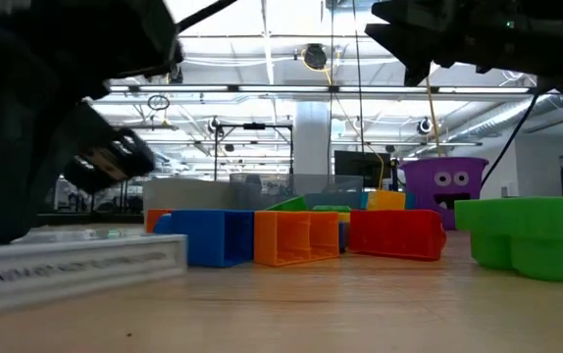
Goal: Pick & Place Toys
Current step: Put the black playing card box into the blue bin
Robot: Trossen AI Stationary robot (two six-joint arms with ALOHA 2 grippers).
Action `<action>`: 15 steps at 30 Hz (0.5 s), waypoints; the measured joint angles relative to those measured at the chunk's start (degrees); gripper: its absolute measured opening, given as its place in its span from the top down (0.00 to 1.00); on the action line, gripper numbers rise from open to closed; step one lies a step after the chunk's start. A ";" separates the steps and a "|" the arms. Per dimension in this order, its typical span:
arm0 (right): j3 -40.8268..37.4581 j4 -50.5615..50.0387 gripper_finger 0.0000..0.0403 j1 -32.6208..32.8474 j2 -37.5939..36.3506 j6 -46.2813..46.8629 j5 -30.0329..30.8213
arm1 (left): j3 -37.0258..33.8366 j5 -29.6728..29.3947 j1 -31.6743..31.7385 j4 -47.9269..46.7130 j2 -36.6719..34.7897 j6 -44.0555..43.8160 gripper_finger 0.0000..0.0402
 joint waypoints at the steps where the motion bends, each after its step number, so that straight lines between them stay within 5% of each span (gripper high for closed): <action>1: 0.00 -0.07 0.68 0.37 0.00 -0.17 1.51 | -0.07 -2.08 0.03 -2.90 -1.43 -0.61 0.98; 9: 0.00 -0.21 0.68 1.14 0.00 -2.13 6.00 | -0.15 -19.03 0.08 -20.70 -13.32 -9.83 0.98; 15: 0.00 -0.21 0.68 1.12 0.00 -2.13 6.00 | -0.13 -21.62 0.12 -22.36 -16.13 -24.72 0.77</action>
